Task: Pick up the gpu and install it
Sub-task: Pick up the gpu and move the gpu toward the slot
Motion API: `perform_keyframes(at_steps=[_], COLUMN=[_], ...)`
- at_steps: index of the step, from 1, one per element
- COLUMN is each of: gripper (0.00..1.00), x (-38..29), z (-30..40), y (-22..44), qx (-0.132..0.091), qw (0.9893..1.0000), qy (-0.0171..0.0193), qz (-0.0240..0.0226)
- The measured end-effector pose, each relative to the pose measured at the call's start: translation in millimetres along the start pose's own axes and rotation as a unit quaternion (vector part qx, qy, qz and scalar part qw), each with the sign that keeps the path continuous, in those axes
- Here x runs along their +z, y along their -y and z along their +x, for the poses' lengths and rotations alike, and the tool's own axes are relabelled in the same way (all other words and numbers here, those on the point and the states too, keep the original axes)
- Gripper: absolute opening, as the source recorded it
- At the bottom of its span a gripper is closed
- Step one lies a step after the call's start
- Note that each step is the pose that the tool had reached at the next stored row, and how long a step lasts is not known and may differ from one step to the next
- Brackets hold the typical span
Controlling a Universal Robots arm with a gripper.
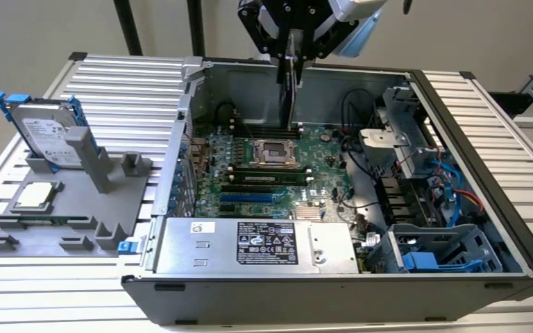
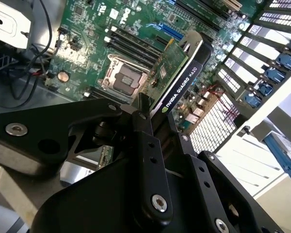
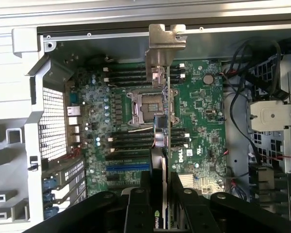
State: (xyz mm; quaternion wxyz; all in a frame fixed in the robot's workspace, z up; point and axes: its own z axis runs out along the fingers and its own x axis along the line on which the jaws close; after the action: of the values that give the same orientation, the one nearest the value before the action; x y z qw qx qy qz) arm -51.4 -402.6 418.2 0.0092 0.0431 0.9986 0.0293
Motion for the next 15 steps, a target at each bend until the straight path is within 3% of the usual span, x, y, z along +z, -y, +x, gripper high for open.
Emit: perform_keyframes(at_steps=[15], gripper=[0.0], x=[0.0], z=[-0.8], y=[-0.1], qx=[0.0], qw=[1.0], qy=[0.0], qz=[0.0])
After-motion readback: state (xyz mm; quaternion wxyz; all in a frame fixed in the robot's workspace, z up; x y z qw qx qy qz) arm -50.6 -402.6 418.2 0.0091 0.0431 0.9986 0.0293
